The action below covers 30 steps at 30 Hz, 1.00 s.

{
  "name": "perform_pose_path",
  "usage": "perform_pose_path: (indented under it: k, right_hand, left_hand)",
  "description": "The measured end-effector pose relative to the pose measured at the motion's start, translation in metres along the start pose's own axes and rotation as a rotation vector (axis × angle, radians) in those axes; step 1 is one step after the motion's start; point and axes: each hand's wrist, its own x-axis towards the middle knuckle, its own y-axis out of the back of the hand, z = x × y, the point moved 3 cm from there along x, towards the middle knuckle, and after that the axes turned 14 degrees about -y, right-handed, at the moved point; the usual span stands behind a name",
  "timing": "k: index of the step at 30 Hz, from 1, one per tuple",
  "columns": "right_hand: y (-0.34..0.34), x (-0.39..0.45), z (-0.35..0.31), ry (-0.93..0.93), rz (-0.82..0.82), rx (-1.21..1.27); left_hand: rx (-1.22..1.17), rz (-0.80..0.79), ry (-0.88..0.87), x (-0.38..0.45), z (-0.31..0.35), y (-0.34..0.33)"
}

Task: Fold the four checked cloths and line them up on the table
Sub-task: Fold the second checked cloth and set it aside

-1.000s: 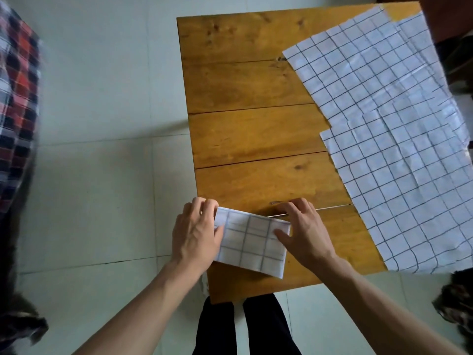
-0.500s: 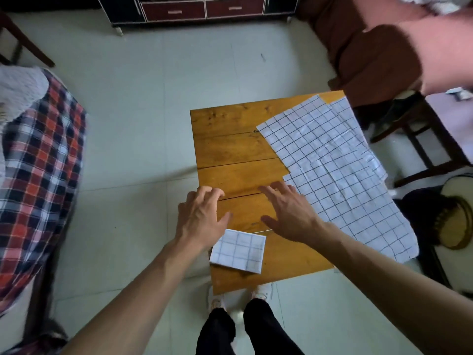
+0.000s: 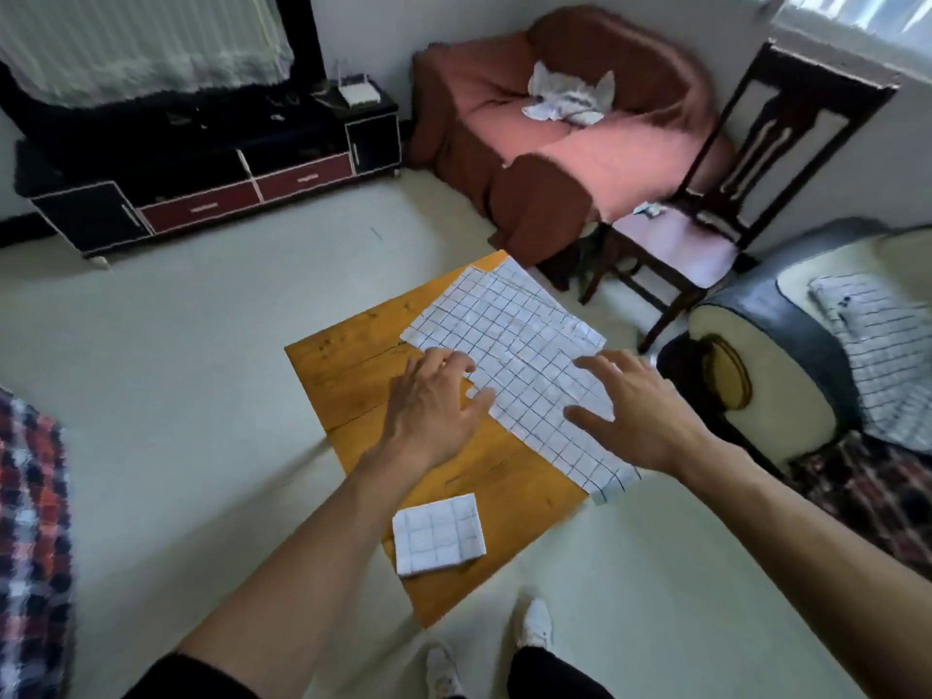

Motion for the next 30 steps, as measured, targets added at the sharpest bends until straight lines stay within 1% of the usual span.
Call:
perform_pose_path:
  k: [4, 7, 12, 15, 18, 22, 26, 30]
  right_hand:
    - [0.030, -0.030, 0.048, -0.088, 0.077, 0.041]
    - [0.042, -0.052, 0.098, -0.173, 0.114, 0.091]
    - [0.047, -0.085, 0.185, -0.267, 0.153, 0.164]
    - [0.051, -0.108, 0.252, -0.305, 0.184, 0.239]
    - [0.053, -0.128, 0.320, -0.351, 0.211, 0.259]
    - [0.054, -0.142, 0.397, -0.378, 0.178, 0.290]
    - [0.058, -0.137, 0.445, -0.358, 0.172, 0.304]
    - [0.059, -0.106, 0.473, -0.335, 0.170, 0.328]
  left_hand:
    - [-0.003, -0.016, -0.157, 0.022, 0.057, -0.015]
    - [0.021, -0.051, -0.272, 0.033, 0.110, -0.030]
    - [0.063, -0.083, -0.371, 0.051, 0.187, -0.061]
    - [0.087, -0.089, -0.407, 0.063, 0.241, -0.089]
    - [0.100, -0.105, -0.419, 0.073, 0.300, -0.124]
    - [0.073, -0.134, -0.405, 0.080, 0.369, -0.168]
    - [0.083, -0.150, -0.373, 0.093, 0.400, -0.193]
    - [0.113, -0.138, -0.358, 0.129, 0.408, -0.209]
